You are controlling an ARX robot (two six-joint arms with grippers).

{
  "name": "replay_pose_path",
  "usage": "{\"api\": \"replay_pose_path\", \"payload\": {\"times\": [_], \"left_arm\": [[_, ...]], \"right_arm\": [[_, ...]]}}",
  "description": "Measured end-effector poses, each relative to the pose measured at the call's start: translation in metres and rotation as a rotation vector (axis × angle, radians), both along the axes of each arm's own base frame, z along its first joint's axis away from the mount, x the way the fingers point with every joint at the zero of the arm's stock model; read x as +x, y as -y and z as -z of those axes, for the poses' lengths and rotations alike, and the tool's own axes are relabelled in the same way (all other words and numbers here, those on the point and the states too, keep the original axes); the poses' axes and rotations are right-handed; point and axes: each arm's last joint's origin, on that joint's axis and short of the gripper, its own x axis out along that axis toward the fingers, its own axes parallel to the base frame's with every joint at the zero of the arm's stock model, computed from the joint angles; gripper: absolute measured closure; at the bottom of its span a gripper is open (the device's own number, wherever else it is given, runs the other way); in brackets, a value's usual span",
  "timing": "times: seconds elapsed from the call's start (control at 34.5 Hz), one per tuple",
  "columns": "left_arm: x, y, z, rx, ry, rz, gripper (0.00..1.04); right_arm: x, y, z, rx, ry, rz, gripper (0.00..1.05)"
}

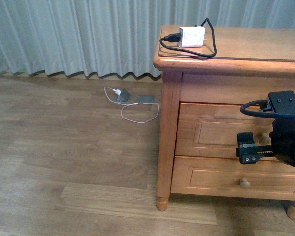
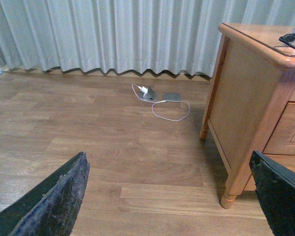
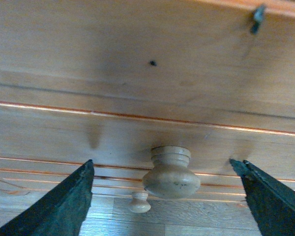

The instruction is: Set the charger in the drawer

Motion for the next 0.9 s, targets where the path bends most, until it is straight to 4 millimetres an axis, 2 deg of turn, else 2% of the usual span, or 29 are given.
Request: {"api": "replay_pose_path", "payload": {"times": [0.23, 0.38, 0.67, 0.9], "left_arm": [[0.0, 0.0, 0.0, 0.0, 0.0, 0.0, 0.06], [0.0, 0.0, 0.0, 0.0, 0.0, 0.0, 0.06], [0.0, 0.0, 0.0, 0.0, 0.0, 0.0, 0.06], [0.0, 0.0, 0.0, 0.0, 0.0, 0.0, 0.06]], "right_arm": [[0.0, 0.001, 0.0, -0.001, 0.005, 0.004, 0.63], [0.001, 0.001, 0.001, 0.0, 0.004, 0.0, 0.79], [-0.008, 0.001, 0.004, 0.016, 0.013, -0.021, 0.81], [-0.046, 0.004, 0.001, 0.037, -0.027, -0.05, 0.81]]}}
